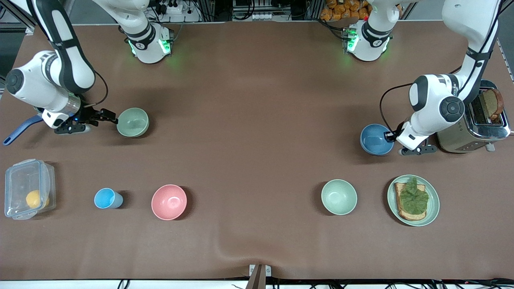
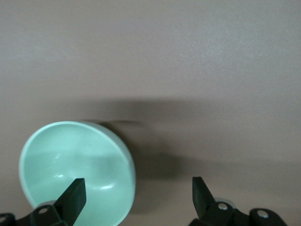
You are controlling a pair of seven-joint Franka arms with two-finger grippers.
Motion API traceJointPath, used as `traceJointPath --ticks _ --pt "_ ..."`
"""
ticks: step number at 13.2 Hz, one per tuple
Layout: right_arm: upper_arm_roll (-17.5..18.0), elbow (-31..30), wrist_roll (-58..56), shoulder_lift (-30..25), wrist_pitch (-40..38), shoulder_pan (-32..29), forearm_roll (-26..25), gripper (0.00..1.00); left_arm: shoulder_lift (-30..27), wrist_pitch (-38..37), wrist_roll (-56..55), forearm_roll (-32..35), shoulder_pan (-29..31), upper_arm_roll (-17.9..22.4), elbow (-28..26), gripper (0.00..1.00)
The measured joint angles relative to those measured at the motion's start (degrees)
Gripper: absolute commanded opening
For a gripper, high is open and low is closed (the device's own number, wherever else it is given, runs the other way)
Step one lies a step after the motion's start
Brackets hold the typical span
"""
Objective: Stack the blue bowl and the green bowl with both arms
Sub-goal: 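Grasp the green bowl with the right gripper while the left gripper grasps the blue bowl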
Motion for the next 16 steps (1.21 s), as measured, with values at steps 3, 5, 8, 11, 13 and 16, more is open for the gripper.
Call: traceJointPath --ticks 3,5,8,11,13,16 --pt "0.5 -1.5 -0.5 1.4 2.5 0.6 2.6 0.81 -0.2 -0.1 0.1 0.0 0.0 -0.2 0.3 0.00" --pt "0.8 -2.0 -0.6 1.4 3.3 2.0 3.5 0.67 -0.3 -0.3 0.2 0.0 -0.1 -0.3 1.2 0.00" --pt "0.9 -2.4 -0.6 2.2 4.9 2.6 3.6 0.51 -2.1 -9.1 0.2 0.0 -0.1 -1.2 7.4 0.00" --pt "0.9 -2.4 -0.6 2.7 5.2 2.6 3.6 0.25 -5.4 -22.6 0.2 0.0 -0.3 -3.2 17.1 0.00" --pt "0.9 -2.5 -0.6 2.7 5.2 2.6 3.6 0.00 -6.4 -30.1 -0.7 0.0 -0.4 -4.6 23.2 0.00" --pt "1.0 -2.4 -0.7 2.7 5.3 2.8 3.6 0.00 -6.4 -38.1 -4.6 0.0 -0.8 -7.0 30.1 0.00"
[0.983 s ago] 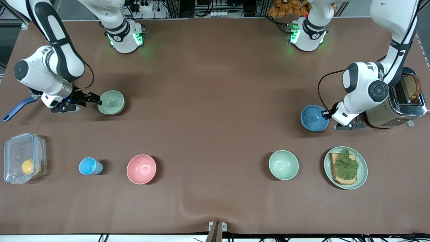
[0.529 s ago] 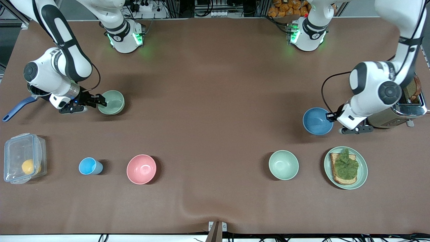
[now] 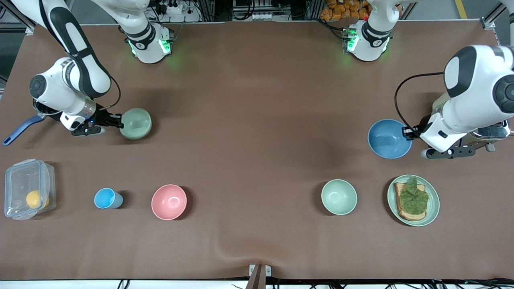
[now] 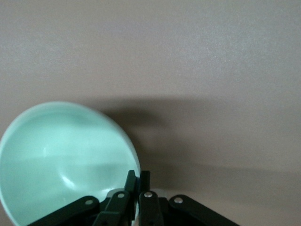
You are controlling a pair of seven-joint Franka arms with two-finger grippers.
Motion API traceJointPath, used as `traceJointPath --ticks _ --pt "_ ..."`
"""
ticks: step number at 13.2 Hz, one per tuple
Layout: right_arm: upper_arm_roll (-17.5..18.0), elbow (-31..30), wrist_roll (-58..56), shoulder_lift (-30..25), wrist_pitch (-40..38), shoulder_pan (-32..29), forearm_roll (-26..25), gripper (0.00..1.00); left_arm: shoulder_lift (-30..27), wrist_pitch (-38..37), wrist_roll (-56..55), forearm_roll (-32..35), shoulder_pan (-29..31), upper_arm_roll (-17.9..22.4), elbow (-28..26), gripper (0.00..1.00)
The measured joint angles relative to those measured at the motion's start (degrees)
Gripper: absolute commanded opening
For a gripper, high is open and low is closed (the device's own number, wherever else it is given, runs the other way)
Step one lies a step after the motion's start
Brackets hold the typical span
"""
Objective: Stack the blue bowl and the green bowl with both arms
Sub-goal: 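Grasp the green bowl with the right gripper while the left gripper grasps the blue bowl, then slide the green bowl with the right gripper toward the blue bowl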
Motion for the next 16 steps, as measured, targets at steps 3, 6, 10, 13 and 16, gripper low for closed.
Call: traceJointPath --ticks 3,6,10,13,16 --pt "0.2 0.5 0.1 -0.2 -0.3 1.6 0.2 0.00 0.0 -1.4 -1.3 0.0 -0.1 -1.7 1.3 0.00" --pt "0.3 5.3 5.4 -0.9 -9.7 2.6 0.7 0.00 0.0 -1.8 -1.4 0.0 0.1 -1.8 1.6 0.00" --pt "0.5 13.1 14.1 -3.1 -20.4 4.5 0.9 0.00 0.0 -2.8 -1.4 0.0 0.0 -2.2 2.9 0.00" --pt "0.7 13.4 27.2 -4.3 -20.1 11.5 1.0 0.00 0.0 -4.2 -1.7 0.0 -0.1 -3.5 3.6 0.00" --pt "1.0 14.8 48.5 -4.5 -16.7 23.4 1.1 0.00 0.0 -7.5 -3.4 0.0 -0.1 -4.1 6.7 0.00"
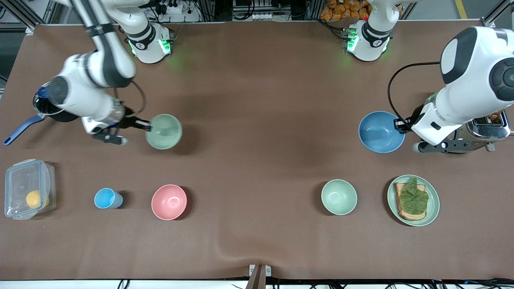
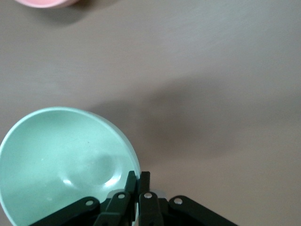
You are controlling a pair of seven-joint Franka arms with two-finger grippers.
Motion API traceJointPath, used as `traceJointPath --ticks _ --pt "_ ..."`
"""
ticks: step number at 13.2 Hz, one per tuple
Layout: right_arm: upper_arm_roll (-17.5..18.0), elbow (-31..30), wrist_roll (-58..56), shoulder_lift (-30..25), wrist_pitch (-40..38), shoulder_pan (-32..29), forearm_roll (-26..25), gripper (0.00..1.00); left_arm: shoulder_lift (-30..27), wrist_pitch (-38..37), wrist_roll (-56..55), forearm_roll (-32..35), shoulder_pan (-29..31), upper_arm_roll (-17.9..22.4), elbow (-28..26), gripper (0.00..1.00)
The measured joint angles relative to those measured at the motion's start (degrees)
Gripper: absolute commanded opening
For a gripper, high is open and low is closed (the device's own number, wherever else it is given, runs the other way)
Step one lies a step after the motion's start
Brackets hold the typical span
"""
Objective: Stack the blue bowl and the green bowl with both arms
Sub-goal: 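Slide the green bowl with the right gripper toward the blue bowl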
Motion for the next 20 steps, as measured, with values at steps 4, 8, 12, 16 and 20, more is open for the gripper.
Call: traceJointPath --ticks 4,8,12,16,20 --pt "0.2 1.3 20.3 1.4 6.9 13.4 0.0 0.00 0.4 -1.2 -1.6 0.0 0.0 -0.5 0.7 0.00" --pt "0.1 5.1 34.5 7.2 12.5 23.3 0.0 0.00 2.0 -1.2 -4.8 0.0 -0.1 -2.2 0.5 0.00" --pt "-0.1 9.4 42.7 14.7 18.0 29.8 -0.3 0.00 2.2 -1.2 -4.8 0.0 0.1 -2.2 0.5 0.00" --pt "-1.3 15.4 55.6 21.0 18.1 35.4 -9.1 0.00 2.3 0.2 -4.9 -4.1 0.3 -2.2 -0.7 0.00" --pt "-1.4 20.3 65.7 26.9 18.1 38.3 -16.4 0.00 2.4 1.4 -5.0 -4.5 0.3 -2.2 -2.1 0.00"
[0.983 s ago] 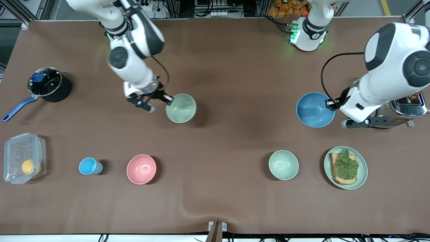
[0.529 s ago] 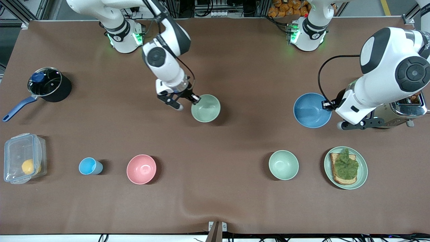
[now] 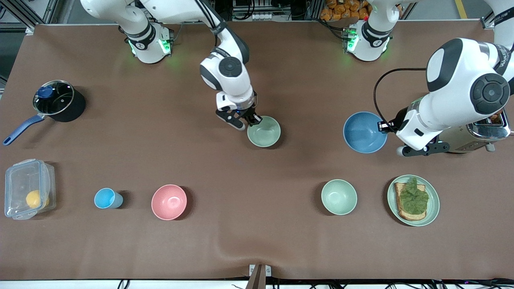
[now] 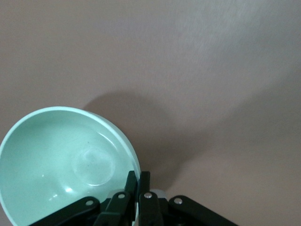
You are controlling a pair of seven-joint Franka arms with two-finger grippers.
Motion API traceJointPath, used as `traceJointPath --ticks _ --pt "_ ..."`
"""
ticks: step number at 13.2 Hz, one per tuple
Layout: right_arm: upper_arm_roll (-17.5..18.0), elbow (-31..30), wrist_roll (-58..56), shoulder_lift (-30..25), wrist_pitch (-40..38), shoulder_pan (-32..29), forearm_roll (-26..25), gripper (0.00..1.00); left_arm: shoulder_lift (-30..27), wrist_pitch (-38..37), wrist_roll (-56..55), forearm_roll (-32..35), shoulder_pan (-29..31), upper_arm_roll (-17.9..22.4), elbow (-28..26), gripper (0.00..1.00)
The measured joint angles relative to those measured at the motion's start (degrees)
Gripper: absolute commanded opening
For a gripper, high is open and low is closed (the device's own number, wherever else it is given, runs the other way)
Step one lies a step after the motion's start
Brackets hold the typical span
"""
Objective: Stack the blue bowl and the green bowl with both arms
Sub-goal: 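Slide the green bowl with the right gripper toward the blue bowl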
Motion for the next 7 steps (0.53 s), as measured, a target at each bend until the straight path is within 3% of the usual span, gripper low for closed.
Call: traceJointPath --ticks 5,6,7 --pt "-0.1 3.2 2.4 2.1 -0.1 1.1 -0.2 0.00 0.0 0.1 -0.2 0.0 0.0 0.0 -0.8 0.00" --pt "-0.1 3.6 2.6 2.1 -0.2 1.1 -0.2 0.48 0.0 0.1 -0.2 -0.1 -0.1 -0.1 -0.8 0.00" --pt "-0.1 3.8 2.7 2.1 -0.3 1.2 -0.2 0.61 0.0 0.2 -0.5 -0.1 -0.2 -0.1 -0.8 0.00"
